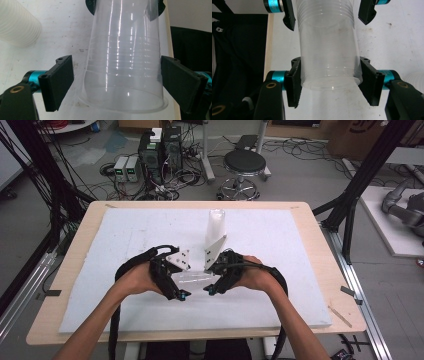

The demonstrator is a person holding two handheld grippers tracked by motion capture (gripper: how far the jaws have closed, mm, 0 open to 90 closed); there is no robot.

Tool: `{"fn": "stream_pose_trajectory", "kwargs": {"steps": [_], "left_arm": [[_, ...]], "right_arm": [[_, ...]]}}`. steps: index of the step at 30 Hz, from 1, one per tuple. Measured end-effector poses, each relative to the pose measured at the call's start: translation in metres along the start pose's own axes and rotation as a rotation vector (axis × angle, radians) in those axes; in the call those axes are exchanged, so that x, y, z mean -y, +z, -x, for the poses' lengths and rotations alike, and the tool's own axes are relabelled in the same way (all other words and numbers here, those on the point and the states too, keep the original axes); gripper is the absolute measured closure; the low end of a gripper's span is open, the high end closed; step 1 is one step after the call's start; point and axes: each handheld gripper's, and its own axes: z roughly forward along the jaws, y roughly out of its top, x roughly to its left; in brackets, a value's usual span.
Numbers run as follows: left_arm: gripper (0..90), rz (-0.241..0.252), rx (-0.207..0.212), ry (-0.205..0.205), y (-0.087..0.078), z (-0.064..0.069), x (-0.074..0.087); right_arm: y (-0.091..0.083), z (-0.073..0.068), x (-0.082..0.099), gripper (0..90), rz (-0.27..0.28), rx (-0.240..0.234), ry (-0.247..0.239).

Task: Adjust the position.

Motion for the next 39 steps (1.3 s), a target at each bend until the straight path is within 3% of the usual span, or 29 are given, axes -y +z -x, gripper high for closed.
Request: {"fn": "stream_pose_trajectory", "kwargs": {"steps": [1, 4, 10, 13, 14, 18, 22, 23, 24, 25, 27, 29, 30, 35, 39], "left_arm": [[13.8, 0.0, 0.0, 0.0, 0.0, 0.0, 0.0], [13.8, 0.07, -0.011, -0.02, -0.006, -0.001, 0.005], [13.7, 0.256, -0.042, -0.087, -0.015, 0.0, 0.03], [13.7, 0.347, -0.058, -0.121, -0.019, 0.001, 0.043], [13.7, 0.374, -0.06, -0.131, -0.02, 0.001, 0.048], [13.7, 0.474, -0.048, -0.178, -0.019, 0.003, 0.062], [13.7, 0.529, -0.053, -0.186, -0.017, 0.004, 0.073], [13.7, 0.545, -0.052, -0.187, -0.016, 0.004, 0.075], [13.7, 0.564, -0.054, -0.19, -0.015, 0.004, 0.077], [13.7, 0.581, -0.058, -0.191, -0.015, 0.004, 0.078], [13.7, 0.6, -0.068, -0.193, -0.013, 0.005, 0.081], [13.7, 0.625, -0.073, -0.193, -0.012, 0.006, 0.083], [13.7, 0.639, -0.073, -0.196, -0.01, 0.007, 0.084], [13.7, 0.688, -0.075, -0.215, -0.004, 0.008, 0.089], [13.7, 0.752, -0.074, -0.226, 0.0, 0.008, 0.091]], "right_arm": [[0.0, 0.0, 0.0, 43.0, 0.0, 0.0, 0.0], [-0.001, 0.0, 0.003, 43.0, 0.023, 0.0, 0.001], [-0.005, 0.004, 0.018, 43.0, 0.069, 0.015, 0.029], [-0.01, 0.006, 0.031, 43.0, 0.16, 0.021, 0.067], [-0.01, 0.006, 0.031, 43.0, 0.16, 0.021, 0.067], [-0.01, 0.005, 0.046, 42.9, 0.276, 0.03, 0.088], [-0.008, 0.004, 0.055, 43.0, 0.336, 0.045, 0.113], [-0.006, 0.003, 0.06, 43.0, 0.388, 0.048, 0.128], [-0.006, 0.003, 0.06, 43.0, 0.388, 0.048, 0.128], [-0.003, 0.002, 0.065, 43.0, 0.44, 0.054, 0.147], [-0.002, 0.002, 0.067, 43.0, 0.46, 0.055, 0.155], [0.002, -0.001, 0.072, 43.1, 0.514, 0.053, 0.168], [0.002, -0.001, 0.072, 43.1, 0.514, 0.053, 0.168], [0.008, -0.004, 0.078, 43.1, 0.621, 0.054, 0.164], [0.01, -0.005, 0.079, 43.1, 0.656, 0.056, 0.157]]}}
